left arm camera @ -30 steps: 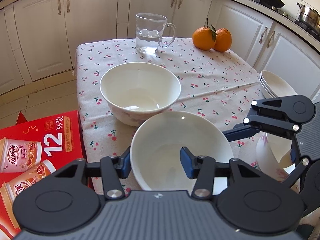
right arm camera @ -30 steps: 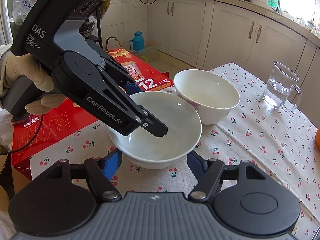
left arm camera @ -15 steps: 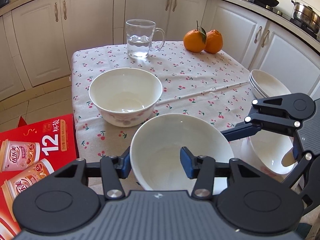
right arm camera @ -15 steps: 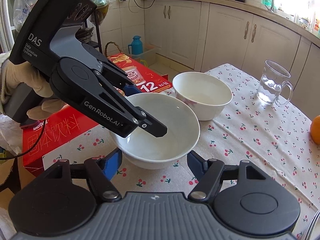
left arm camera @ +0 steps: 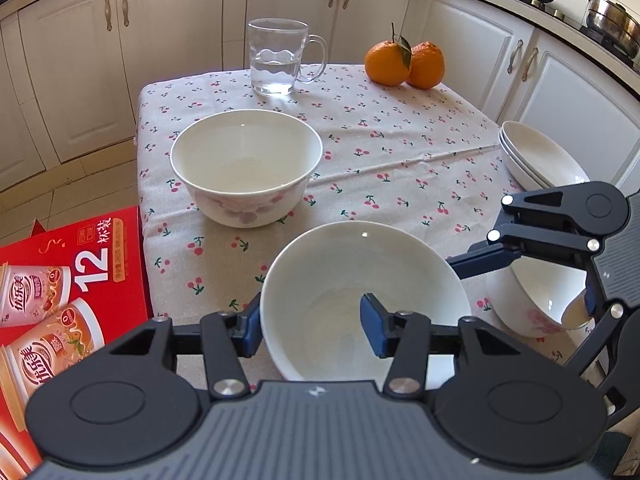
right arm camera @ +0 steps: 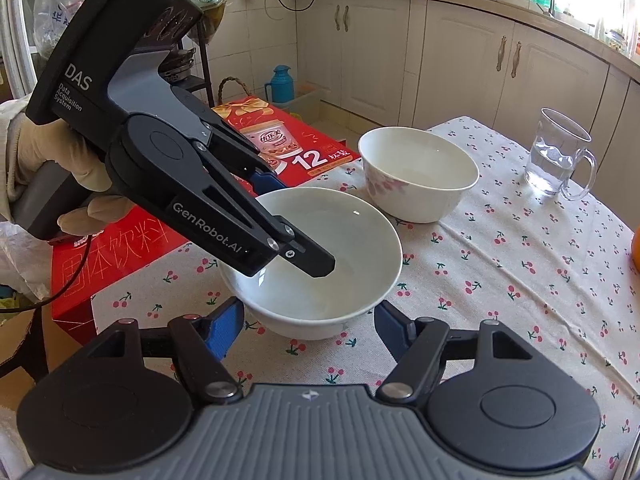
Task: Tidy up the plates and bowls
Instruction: 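Lift the white bowl with the left tool and carry it over another bowl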
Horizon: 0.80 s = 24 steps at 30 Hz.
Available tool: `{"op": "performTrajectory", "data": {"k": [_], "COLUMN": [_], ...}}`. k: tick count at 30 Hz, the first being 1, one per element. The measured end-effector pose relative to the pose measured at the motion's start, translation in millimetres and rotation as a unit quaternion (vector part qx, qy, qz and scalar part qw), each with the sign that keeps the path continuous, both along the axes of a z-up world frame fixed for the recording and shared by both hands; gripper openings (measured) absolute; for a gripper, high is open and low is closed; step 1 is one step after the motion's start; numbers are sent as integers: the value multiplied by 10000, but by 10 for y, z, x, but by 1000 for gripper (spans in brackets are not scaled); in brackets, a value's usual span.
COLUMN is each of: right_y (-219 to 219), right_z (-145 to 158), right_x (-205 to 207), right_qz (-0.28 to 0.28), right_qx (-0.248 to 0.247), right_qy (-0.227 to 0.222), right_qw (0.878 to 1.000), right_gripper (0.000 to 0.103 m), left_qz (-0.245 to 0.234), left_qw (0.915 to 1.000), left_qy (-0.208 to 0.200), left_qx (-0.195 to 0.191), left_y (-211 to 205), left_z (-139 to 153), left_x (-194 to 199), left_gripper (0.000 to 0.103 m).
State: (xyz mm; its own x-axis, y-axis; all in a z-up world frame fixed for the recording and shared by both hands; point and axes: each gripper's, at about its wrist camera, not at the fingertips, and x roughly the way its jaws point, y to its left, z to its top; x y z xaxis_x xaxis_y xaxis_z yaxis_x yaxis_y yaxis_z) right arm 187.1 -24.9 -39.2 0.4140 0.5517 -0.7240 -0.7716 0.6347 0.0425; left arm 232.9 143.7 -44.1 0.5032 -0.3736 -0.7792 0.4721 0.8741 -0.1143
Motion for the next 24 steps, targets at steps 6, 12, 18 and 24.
{"op": "performTrajectory", "data": {"k": [6, 12, 18, 24], "right_y": [-6, -21, -87, -233], "right_z": [-6, 47, 117, 250], "right_x": [-5, -50, -106, -222], "right_qz": [17, 11, -39, -139], "right_qx": [30, 16, 34, 64], "right_qy": [-29, -113, -193, -367], "right_qw": [10000, 9999, 9998, 9992], "right_gripper": [76, 76, 76, 76], "left_qz": [-69, -67, -141, -291], "left_qw": [10000, 10000, 9996, 9987], "left_qy": [-11, -65, -239, -419], "left_qx": [9, -24, 3, 35], "left_y": [3, -13, -103, -266], "left_z": [-11, 29, 165, 328], "left_x": [6, -25, -95, -171], "left_gripper": [49, 49, 49, 49]}}
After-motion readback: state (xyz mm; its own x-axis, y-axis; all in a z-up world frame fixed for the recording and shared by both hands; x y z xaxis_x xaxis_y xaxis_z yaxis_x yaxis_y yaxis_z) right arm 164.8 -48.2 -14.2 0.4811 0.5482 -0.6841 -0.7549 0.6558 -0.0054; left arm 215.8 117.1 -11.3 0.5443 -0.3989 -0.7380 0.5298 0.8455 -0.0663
